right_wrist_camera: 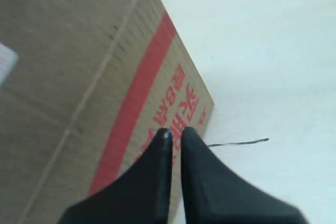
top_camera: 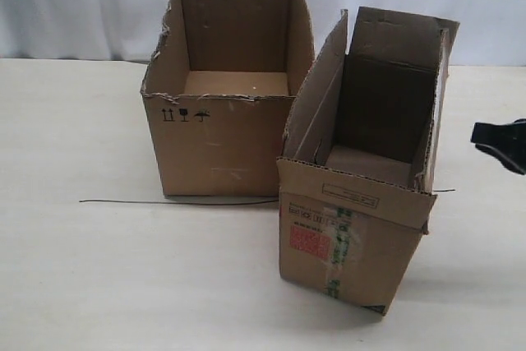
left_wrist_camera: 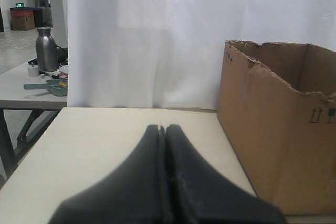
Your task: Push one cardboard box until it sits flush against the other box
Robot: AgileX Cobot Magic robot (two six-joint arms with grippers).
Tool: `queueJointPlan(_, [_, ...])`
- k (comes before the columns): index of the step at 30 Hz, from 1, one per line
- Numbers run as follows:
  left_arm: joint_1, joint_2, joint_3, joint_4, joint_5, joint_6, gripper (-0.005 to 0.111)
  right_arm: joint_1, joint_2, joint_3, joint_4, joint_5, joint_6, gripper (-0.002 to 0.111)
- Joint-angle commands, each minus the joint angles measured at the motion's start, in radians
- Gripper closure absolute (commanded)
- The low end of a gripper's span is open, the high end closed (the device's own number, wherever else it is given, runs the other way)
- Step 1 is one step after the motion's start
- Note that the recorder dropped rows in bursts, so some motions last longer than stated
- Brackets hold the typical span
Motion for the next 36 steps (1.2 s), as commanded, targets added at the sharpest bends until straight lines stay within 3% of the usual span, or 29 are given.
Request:
queueJointPlan(1, [-0.007, -0.003, 0.003, -0.003, -0.008, 0.001, 0.107, -0.002, -0.206, -0.037, -0.459, 0.067, 0.430, 0.103])
queueJointPlan(4, [-0.007, -0.003, 0.003, -0.003, -0.008, 0.001, 0.107, 0.000, -0.300, -0.128, -0.749, 0.219, 0.727, 0.103])
queueJointPlan(6, [-0.007, -0.003, 0.003, -0.003, -0.008, 0.001, 0.107, 0.000, -0.345, -0.196, -0.860, 0.364, 0.815, 0.103])
queueJointPlan(10, [-0.007, -0.003, 0.003, -0.003, -0.008, 0.001, 0.107, 0.000, -0.387, -0.282, -0.914, 0.608, 0.809, 0.103])
queueJointPlan(14, [-0.007, -0.003, 0.003, -0.003, -0.008, 0.001, 0.107, 0.067, -0.392, -0.308, -0.825, 0.728, 0.716, 0.103])
queueJointPlan(19, [-0.007, -0.003, 0.003, -0.001, -0.013, 0.001, 0.107, 0.250, -0.392, -0.308, -0.870, 0.759, 0.655, 0.103])
queueJointPlan(28, [-0.007, -0.003, 0.003, -0.001, -0.013, 0.001, 0.107, 0.651, -0.274, -0.310, -1.052, 0.625, 0.687, 0.103])
queueJointPlan(36, [-0.007, -0.003, 0.003, -0.001, -0.013, 0.001, 0.107, 0.962, -0.138, -0.409, -1.383, 0.665, 0.964, 0.103])
